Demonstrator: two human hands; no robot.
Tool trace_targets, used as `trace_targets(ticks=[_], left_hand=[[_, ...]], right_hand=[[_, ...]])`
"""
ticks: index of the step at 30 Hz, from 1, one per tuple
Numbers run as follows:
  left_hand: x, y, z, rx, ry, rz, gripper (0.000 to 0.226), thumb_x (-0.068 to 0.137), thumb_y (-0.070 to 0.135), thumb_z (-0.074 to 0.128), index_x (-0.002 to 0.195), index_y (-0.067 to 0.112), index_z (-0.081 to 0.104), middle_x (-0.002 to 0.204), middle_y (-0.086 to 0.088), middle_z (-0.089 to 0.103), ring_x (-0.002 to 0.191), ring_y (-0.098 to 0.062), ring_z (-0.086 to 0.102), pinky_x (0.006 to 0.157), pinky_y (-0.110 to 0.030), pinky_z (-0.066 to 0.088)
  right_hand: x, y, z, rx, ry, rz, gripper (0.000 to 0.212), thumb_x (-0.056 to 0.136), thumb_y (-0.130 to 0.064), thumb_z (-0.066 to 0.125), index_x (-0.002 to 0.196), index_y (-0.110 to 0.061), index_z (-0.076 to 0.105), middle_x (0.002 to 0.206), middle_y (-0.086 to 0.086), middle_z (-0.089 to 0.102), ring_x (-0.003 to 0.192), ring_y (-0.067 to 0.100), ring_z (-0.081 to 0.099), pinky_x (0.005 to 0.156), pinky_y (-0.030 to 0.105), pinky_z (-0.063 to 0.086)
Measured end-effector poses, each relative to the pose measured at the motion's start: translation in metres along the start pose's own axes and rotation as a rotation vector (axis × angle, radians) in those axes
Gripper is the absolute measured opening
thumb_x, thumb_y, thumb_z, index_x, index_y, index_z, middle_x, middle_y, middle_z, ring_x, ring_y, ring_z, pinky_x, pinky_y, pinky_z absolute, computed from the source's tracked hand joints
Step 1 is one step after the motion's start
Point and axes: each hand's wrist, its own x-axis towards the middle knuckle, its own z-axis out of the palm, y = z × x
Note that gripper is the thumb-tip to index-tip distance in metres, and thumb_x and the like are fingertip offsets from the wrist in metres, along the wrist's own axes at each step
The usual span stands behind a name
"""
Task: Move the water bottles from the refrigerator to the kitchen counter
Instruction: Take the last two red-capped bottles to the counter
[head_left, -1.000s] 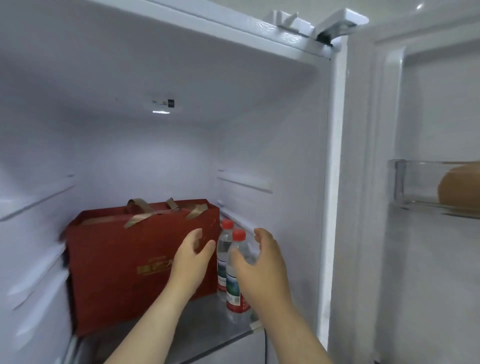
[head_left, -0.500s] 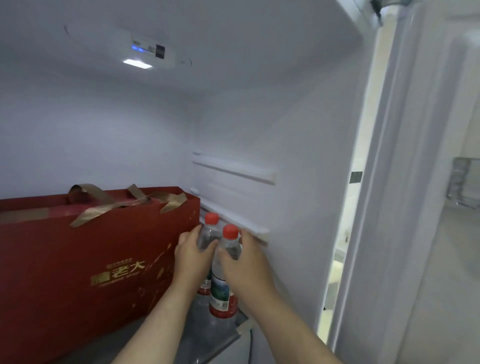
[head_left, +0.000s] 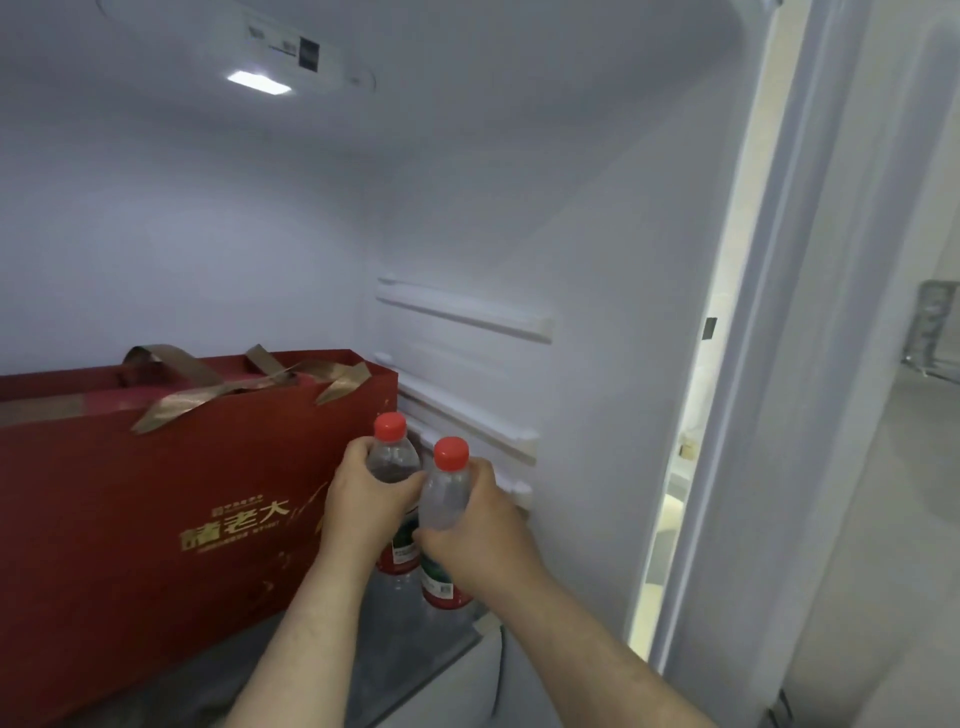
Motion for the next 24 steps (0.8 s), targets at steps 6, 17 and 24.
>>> trace_targets(ticks=[6, 17, 24], left_hand=[[-0.012, -0.013, 0.004, -0.070, -0.009, -0.039, 0.043, 0.057, 0.045, 0.083, 0.095, 0.041, 0.062, 0.085, 0.012, 0.071, 0.077, -0.005, 0.067, 0.061, -0.028, 0.048], [-0.060, 0.055, -0.042, 0.028, 0.167, 0.150, 0.062, 0.047, 0.044, 0.079, 0.106, 0.037, 0.061, 0.092, 0.009, 0.070, 0.086, -0.019, 0.069, 0.079, -0.041, 0.057], [-0.137, 0.163, -0.044, -0.184, -0.021, 0.306, 0.066, 0.044, 0.051, 0.089, 0.105, 0.037, 0.067, 0.097, 0.019, 0.075, 0.078, -0.004, 0.073, 0.068, -0.038, 0.058]], right_hand=[[-0.014, 0.001, 0.008, 0.149, 0.110, 0.078, 0.031, 0.076, -0.046, 0.068, 0.098, -0.038, 0.047, 0.074, -0.015, 0.061, 0.065, -0.026, 0.051, 0.041, 0.002, 0.037], [-0.099, -0.027, -0.068, 0.206, 0.133, -0.056, 0.060, 0.060, -0.055, 0.073, 0.106, -0.048, 0.036, 0.091, -0.021, 0.060, 0.084, 0.003, 0.061, 0.074, 0.035, 0.056], [-0.207, -0.049, -0.190, 0.201, 0.205, -0.206, 0.055, 0.061, -0.054, 0.077, 0.107, -0.049, 0.047, 0.098, -0.020, 0.068, 0.087, 0.005, 0.067, 0.075, 0.035, 0.060]])
